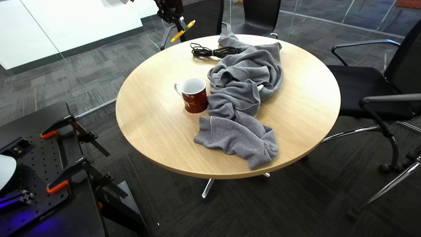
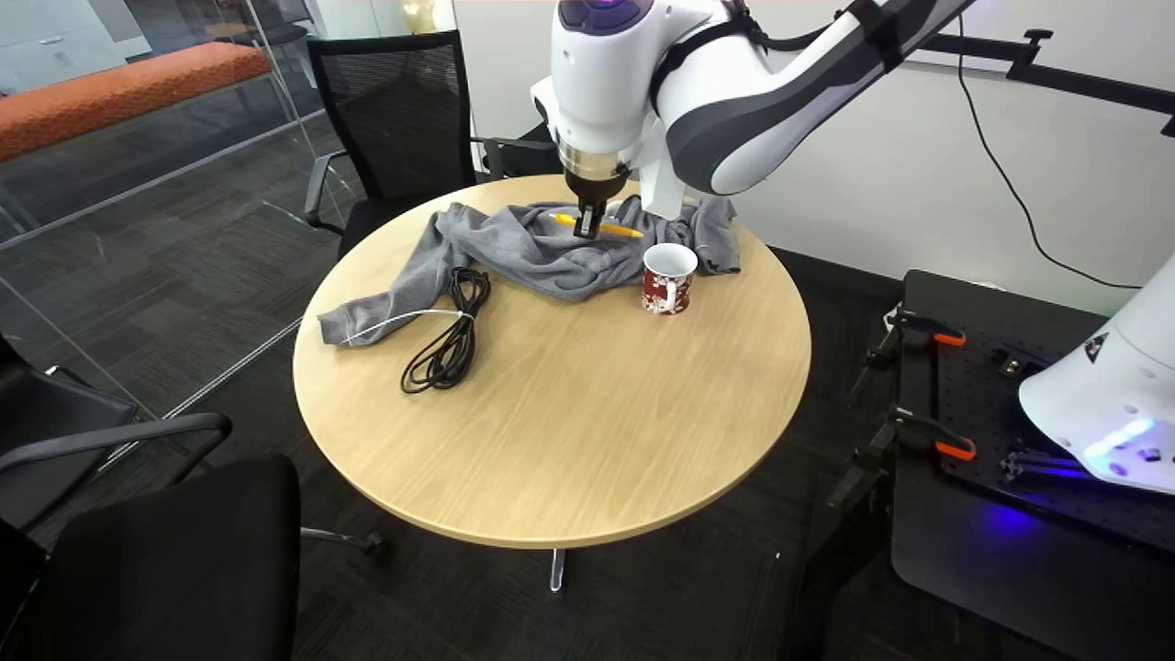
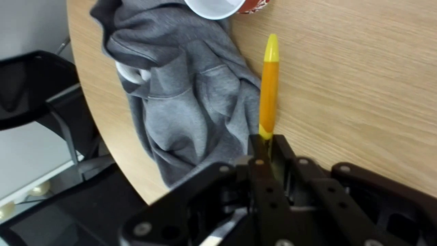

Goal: Put the pen in the cup

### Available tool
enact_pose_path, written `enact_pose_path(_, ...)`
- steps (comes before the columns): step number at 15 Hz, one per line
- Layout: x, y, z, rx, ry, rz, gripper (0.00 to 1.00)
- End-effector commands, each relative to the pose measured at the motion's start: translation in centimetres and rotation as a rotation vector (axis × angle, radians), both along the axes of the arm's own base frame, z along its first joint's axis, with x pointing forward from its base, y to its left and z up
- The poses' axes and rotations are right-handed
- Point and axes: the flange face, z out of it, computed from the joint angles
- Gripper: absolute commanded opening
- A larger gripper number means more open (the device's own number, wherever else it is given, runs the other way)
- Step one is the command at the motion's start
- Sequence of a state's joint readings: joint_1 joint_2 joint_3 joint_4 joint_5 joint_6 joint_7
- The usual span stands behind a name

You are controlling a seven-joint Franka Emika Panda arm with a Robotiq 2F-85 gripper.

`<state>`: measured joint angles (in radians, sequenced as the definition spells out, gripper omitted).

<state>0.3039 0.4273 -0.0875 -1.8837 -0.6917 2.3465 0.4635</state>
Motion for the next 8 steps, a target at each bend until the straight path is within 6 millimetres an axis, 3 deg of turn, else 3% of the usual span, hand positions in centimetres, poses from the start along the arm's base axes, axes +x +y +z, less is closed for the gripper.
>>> enact_pose_path(1,0.2,0.5,-0.1,-0.113,-0.061,-0.156,0.03)
enact_pose_path(8,-1.6,-1.3,-0.2,-0.23,-0.173,-0.517,0.03)
